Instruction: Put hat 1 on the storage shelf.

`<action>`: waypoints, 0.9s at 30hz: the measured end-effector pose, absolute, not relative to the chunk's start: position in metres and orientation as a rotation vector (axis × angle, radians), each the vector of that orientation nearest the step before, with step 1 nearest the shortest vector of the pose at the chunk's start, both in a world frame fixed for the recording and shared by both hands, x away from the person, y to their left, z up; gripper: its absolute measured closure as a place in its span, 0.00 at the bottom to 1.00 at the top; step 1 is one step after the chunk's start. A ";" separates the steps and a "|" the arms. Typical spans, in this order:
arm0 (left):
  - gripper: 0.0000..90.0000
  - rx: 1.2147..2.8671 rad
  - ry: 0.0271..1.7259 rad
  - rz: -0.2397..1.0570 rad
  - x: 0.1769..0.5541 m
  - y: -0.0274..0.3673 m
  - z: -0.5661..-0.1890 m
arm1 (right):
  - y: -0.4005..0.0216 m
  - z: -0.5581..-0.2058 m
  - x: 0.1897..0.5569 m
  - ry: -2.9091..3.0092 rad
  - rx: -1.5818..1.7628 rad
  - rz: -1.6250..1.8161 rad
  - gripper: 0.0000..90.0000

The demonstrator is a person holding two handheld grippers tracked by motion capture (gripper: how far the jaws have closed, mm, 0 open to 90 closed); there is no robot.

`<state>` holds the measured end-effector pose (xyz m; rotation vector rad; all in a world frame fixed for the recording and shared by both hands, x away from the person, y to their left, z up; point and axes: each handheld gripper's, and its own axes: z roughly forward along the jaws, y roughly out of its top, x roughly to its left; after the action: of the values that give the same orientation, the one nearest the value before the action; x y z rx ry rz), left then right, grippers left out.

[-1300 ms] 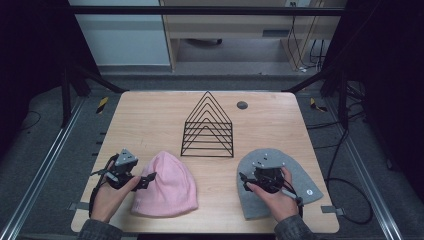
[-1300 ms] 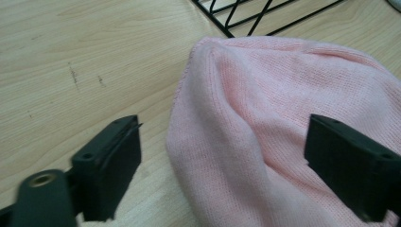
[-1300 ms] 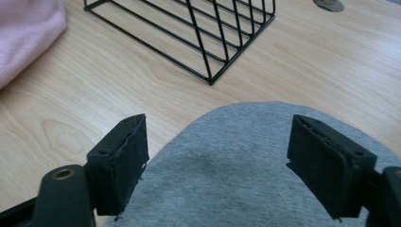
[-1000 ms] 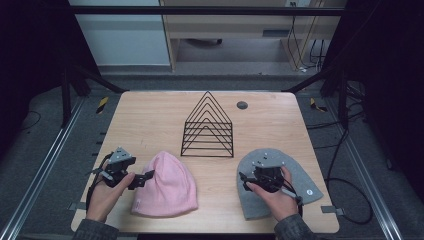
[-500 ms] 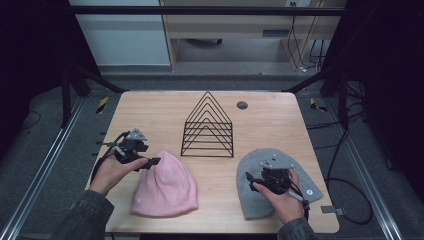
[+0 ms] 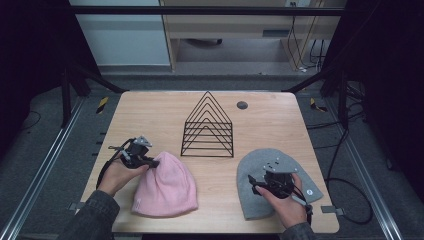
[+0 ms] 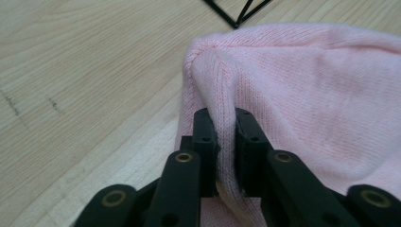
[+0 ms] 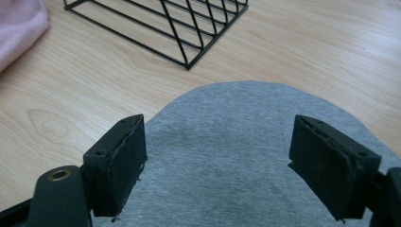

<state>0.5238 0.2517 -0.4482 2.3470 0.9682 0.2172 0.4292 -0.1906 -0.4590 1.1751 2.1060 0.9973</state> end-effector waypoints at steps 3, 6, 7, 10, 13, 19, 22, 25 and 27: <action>0.92 2.287 0.962 0.275 0.515 0.251 -0.432 | -0.188 -0.457 0.427 2.112 1.167 1.018 0.23; 0.92 2.242 0.922 0.337 0.501 0.247 -0.411 | -0.182 -0.455 0.425 2.132 1.130 1.035 0.26; 0.92 2.235 0.912 0.346 0.498 0.246 -0.406 | -0.180 -0.454 0.424 2.141 1.102 1.050 0.30; 0.92 2.183 0.850 0.410 0.480 0.242 -0.381 | -0.171 -0.452 0.421 2.173 1.057 1.060 0.34; 0.92 2.166 0.826 0.430 0.474 0.241 -0.369 | -0.159 -0.451 0.419 2.224 1.016 1.105 0.40; 0.92 2.139 0.771 0.480 0.461 0.235 -0.343 | -0.122 -0.446 0.412 2.322 0.883 1.137 0.49; 0.92 2.132 0.752 0.499 0.457 0.232 -0.331 | -0.104 -0.440 0.407 2.358 0.807 1.146 0.52; 0.92 2.126 0.725 0.531 0.454 0.230 -0.316 | -0.089 -0.433 0.403 2.386 0.749 1.162 0.55; 0.92 2.108 0.711 0.555 0.452 0.228 -0.304 | -0.081 -0.428 0.403 2.399 0.733 1.166 0.58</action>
<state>0.4517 0.2278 -0.3042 2.1085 0.7108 0.5555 0.4031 -0.0809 -0.4281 0.7328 2.3989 1.1658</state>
